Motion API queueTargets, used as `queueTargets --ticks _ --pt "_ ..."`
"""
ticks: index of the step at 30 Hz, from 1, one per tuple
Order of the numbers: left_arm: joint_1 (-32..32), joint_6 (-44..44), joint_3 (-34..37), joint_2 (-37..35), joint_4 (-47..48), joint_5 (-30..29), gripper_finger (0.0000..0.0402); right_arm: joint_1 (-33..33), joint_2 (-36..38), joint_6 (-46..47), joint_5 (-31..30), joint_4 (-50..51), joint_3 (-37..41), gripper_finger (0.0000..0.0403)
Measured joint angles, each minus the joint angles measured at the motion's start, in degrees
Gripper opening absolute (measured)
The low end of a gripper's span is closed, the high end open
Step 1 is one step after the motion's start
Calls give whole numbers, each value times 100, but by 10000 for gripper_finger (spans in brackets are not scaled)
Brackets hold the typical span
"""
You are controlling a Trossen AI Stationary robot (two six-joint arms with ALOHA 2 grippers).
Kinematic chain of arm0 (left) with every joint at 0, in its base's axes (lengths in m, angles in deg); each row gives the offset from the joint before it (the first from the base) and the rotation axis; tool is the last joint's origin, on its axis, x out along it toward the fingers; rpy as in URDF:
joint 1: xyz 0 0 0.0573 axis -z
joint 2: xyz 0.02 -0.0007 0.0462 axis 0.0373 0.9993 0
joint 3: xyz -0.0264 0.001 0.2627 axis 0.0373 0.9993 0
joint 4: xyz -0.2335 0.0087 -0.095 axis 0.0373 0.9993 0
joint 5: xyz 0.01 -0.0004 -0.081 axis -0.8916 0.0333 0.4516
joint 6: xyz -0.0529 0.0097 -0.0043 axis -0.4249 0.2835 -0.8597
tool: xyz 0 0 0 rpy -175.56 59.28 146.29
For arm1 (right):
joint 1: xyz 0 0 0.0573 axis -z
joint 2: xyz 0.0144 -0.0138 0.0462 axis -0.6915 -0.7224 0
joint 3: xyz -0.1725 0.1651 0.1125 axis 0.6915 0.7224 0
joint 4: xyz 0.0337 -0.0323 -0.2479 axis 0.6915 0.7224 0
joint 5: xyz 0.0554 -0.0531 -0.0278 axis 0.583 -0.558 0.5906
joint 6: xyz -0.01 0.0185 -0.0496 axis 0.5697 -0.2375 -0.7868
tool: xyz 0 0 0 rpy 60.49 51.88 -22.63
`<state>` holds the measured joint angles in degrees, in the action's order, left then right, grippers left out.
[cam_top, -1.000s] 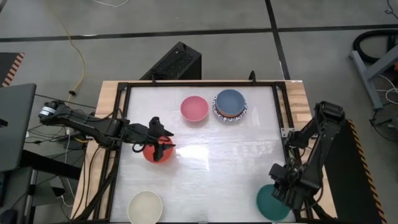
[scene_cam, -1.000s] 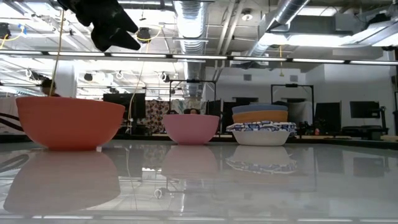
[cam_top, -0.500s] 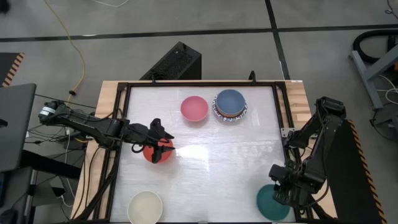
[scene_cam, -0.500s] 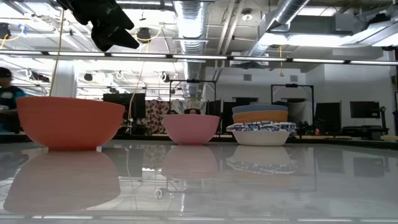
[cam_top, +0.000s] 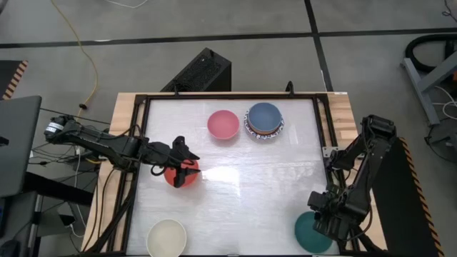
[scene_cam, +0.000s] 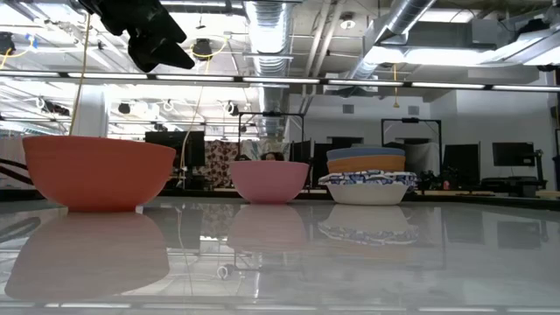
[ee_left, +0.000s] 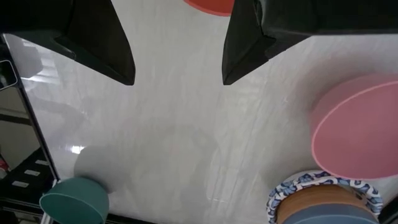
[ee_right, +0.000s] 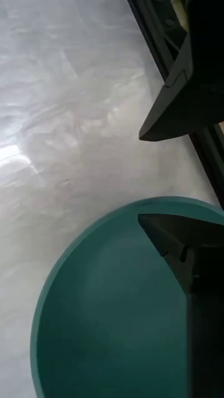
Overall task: Nest bowls inside each other
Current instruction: Stack the green bowl into the blue bowl
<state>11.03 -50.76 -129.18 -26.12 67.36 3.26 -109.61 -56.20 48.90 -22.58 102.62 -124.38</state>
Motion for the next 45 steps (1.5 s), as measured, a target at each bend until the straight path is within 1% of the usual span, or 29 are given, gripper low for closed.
queueTargets --ticks 6,12,14,17,19,21,24,26,27,29,32,34,37,39,45 --pt "0 2 0 0 0 -2 231 42 0 42 48 -26 7 224" --pt "0 26 0 0 3 168 231 262 0 -1 80 -669 359 224" --pt "0 30 0 0 11 221 231 342 -2 -83 212 -853 495 223" --pt "0 30 0 0 47 288 231 486 -4 -63 312 -744 516 215" --pt "0 32 0 0 66 289 231 578 -4 -136 414 -699 516 195" --pt "0 32 0 0 65 286 231 667 -4 -271 594 -702 516 162" --pt "0 31 0 0 66 287 231 805 -4 -410 860 -698 516 92" --pt "0 31 0 0 66 286 231 909 0 -475 972 -704 516 39" --pt "0 30 0 0 66 286 231 972 8 -459 984 -741 508 22" --pt "0 30 0 0 70 286 231 1140 13 -394 956 -777 498 17" --pt "0 26 0 0 117 287 231 1527 11 -127 776 -918 505 17" --pt "0 7 0 0 139 286 231 1910 11 63 598 -1087 505 13" --pt "0 -9 0 0 144 278 231 2569 8 271 535 -1293 501 10" --pt "0 -28 0 -1 145 278 231 2998 -4 -159 513 -1303 399 10" --pt "0 -92 0 -2 221 284 231 4457 30 -2347 482 -1079 -188 8"
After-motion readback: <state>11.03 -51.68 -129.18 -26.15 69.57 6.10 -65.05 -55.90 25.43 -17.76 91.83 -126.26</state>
